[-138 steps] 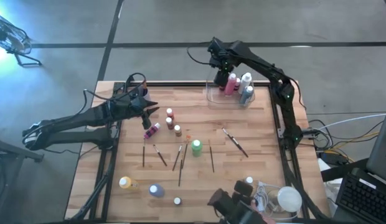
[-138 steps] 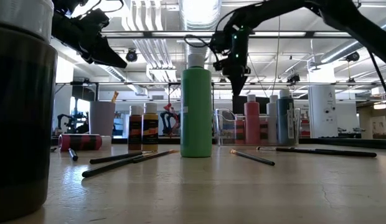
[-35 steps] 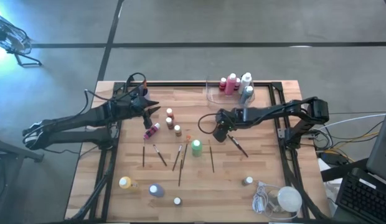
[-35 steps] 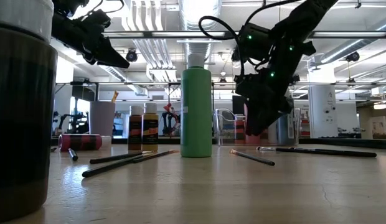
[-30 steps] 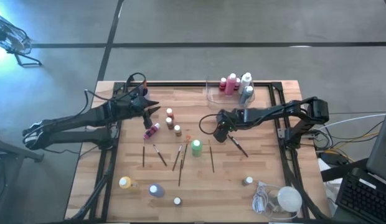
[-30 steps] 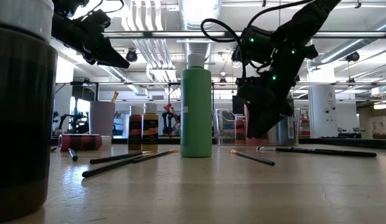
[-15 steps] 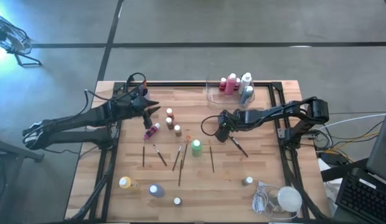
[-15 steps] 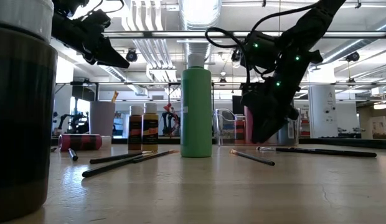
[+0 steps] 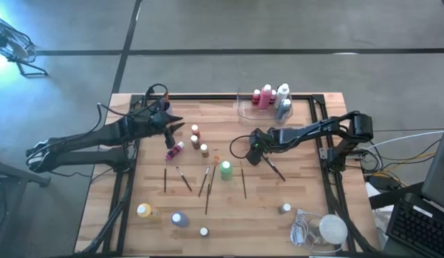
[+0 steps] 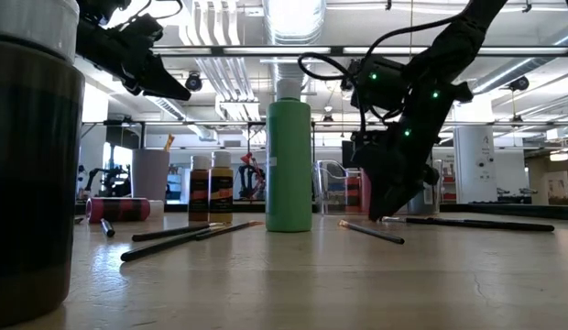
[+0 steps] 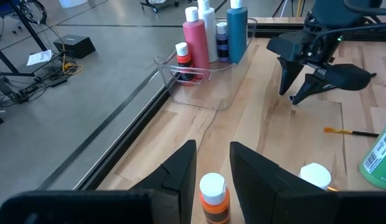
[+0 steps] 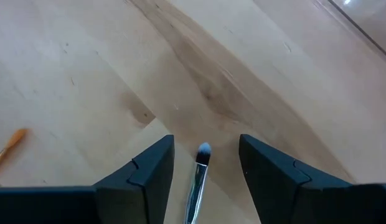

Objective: Pick & Place Paint Supplies
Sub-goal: Put the silver paint brush into the violet cup

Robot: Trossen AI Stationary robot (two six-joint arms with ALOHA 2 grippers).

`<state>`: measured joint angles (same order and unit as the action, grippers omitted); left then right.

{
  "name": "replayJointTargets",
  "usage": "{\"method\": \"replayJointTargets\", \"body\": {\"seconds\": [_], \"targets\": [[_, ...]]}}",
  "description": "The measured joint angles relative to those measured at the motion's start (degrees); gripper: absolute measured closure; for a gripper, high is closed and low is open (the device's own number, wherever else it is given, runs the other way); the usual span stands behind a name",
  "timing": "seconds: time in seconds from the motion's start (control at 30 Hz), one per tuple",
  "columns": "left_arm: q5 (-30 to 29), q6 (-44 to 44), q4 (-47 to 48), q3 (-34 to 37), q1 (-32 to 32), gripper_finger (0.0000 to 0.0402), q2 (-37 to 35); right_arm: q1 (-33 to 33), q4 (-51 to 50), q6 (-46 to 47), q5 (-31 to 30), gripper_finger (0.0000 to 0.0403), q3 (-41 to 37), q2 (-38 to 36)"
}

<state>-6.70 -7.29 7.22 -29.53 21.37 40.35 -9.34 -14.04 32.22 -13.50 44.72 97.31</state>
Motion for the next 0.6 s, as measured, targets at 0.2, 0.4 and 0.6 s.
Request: {"method": "replayJointTargets", "body": {"seconds": [0.2,0.4,0.6], "targets": [[0.00,0.00,0.06,0.02,0.00,0.0298,0.18,0.11,0.04,0.21,0.08,0.0245,-0.02,-0.16],[0.00,0.00,0.08,0.02,0.00,0.0298,0.18,0.24,0.00,0.62,1.35,0.0277,-0.02,-0.29],[0.00,0.00,0.11,0.02,0.00,0.0298,0.18,0.39,-0.16,0.63,2.78,0.0313,-0.02,-0.27]]}}
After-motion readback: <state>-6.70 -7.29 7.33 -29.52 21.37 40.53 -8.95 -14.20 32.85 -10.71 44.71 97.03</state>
